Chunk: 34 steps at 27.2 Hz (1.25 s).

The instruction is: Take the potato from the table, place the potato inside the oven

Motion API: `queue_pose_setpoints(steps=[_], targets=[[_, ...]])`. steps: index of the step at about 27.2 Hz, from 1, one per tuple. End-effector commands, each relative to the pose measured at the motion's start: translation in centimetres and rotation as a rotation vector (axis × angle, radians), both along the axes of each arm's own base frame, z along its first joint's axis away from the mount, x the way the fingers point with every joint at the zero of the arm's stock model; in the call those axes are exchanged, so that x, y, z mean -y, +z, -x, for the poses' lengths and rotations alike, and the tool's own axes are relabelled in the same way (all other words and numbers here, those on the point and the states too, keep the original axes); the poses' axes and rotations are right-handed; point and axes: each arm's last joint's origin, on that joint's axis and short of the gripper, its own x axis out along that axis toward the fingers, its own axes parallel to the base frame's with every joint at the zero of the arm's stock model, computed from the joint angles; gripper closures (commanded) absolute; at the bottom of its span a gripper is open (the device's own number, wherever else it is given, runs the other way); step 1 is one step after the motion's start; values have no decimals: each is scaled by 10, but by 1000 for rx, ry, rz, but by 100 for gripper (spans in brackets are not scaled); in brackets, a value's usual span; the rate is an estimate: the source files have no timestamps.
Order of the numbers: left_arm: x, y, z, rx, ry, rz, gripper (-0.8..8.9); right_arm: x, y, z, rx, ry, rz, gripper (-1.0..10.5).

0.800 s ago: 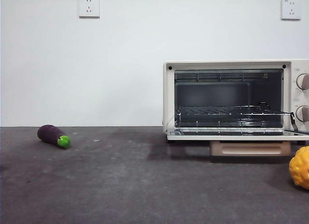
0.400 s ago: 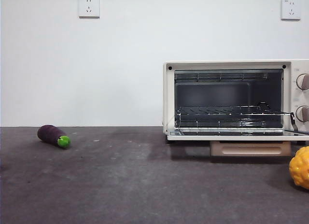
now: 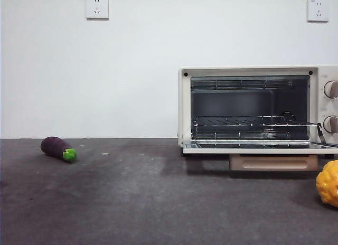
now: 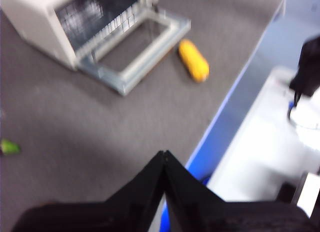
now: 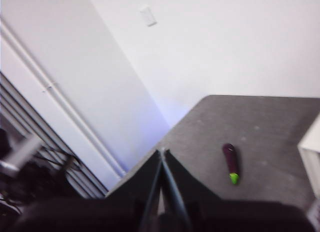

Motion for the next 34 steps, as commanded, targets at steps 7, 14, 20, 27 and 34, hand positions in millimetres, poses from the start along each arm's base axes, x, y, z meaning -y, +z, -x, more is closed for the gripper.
queue_pose_setpoints(steps=[7,14,20,27,34], targets=[[-24,-28,18,-32,50,34,818,-108,-26,-43,-98,165,119,946],[-71,-27,50,76,163,190,819,-204,-78,-91,-249,296,279,945],[-121,-38,88,135,217,409,819,-264,-113,-125,-330,366,411,939],[-160,-56,114,202,264,573,819,-331,-129,-145,-214,414,479,832],[-158,-59,106,184,205,547,819,-394,-171,-123,245,485,729,665]])
